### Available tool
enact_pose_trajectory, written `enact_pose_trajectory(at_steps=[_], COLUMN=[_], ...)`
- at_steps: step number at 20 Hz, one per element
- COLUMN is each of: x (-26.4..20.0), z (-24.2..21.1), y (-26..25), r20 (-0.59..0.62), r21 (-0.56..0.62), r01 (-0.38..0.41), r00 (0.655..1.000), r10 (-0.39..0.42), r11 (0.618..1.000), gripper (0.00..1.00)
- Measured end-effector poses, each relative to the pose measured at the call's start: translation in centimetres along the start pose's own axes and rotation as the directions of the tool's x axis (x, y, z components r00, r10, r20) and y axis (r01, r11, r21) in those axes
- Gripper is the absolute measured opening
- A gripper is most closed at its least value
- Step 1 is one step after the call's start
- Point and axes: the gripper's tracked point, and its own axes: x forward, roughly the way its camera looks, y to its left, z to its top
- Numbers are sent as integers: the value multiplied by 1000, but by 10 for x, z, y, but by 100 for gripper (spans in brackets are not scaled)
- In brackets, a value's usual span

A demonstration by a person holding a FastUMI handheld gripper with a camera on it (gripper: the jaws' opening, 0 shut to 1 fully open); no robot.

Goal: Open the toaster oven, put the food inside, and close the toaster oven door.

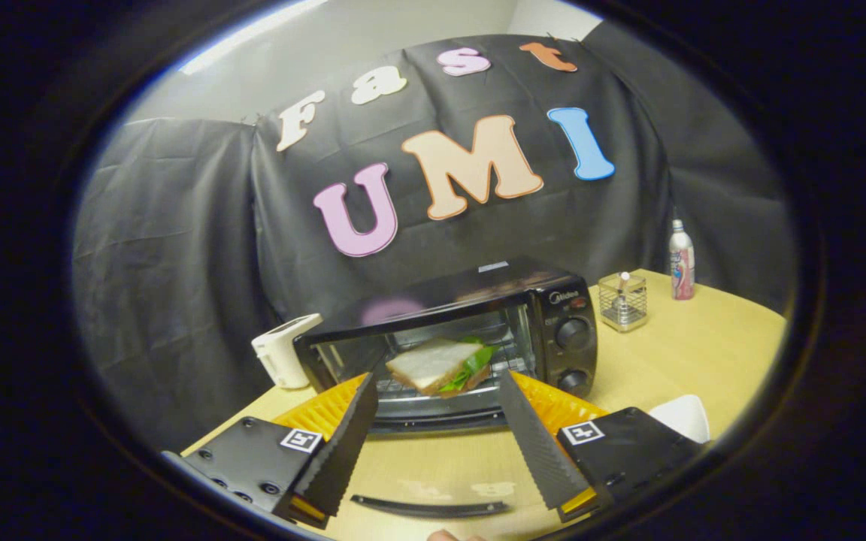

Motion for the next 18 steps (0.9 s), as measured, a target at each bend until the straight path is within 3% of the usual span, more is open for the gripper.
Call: enact_pose_trajectory(at_steps=[3,6,12,18], x=[-33,-48,-59,-45], z=[-28,-65,-130,-147], y=[5,-3,-27,-44], r20=[-71,-158,-307,-334], r21=[-38,-63,-15,35], r01=[-47,-47,1,51], r00=[997,987,952,942], r10=[44,37,-5,-37], r11=[998,997,1000,998], gripper=[99,100,100,100])
